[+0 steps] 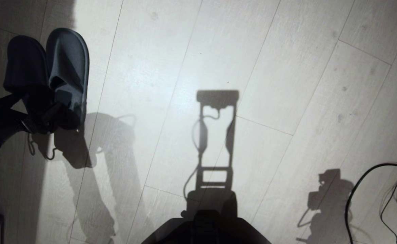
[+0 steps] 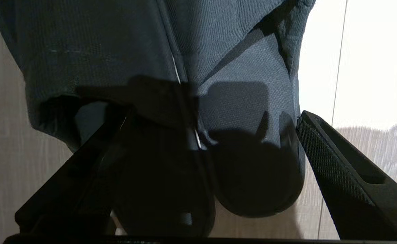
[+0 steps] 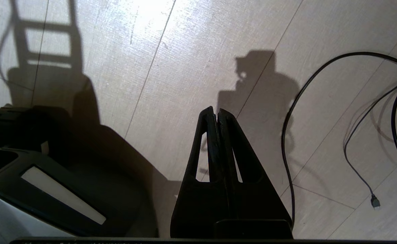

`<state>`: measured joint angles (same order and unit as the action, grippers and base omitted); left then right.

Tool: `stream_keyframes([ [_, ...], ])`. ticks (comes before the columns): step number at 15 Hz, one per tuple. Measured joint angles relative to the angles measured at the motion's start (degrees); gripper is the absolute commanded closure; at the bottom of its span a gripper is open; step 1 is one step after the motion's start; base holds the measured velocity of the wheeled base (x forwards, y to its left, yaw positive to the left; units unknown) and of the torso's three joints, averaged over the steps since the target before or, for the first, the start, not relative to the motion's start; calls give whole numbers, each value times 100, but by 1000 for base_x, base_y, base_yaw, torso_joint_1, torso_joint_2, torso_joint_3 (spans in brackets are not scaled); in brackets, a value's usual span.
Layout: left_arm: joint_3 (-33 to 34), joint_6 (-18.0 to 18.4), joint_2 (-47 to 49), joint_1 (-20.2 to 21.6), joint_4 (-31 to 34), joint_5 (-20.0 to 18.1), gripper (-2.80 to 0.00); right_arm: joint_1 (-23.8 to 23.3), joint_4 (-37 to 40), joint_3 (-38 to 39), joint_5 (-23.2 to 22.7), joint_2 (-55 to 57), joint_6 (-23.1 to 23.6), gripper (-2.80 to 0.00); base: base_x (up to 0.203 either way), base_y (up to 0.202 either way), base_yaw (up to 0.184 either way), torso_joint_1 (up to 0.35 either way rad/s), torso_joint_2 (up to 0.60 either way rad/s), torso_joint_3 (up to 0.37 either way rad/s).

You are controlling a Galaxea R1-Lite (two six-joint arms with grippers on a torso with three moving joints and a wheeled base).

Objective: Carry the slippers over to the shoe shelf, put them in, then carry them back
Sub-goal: Pick up the slippers on the floor

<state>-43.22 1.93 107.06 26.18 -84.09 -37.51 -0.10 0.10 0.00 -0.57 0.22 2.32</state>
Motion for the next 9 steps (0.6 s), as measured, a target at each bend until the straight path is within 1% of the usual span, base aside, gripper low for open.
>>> stream_keyframes([
  [4,-43,13,27,23,18,2,-280,0,0,0,2,2,2,0,0,0,0,0,0,0],
  [9,-191,135,181,57,89,9,-280,0,9,0,0,16,2,0,0,0,0,0,0,0],
])
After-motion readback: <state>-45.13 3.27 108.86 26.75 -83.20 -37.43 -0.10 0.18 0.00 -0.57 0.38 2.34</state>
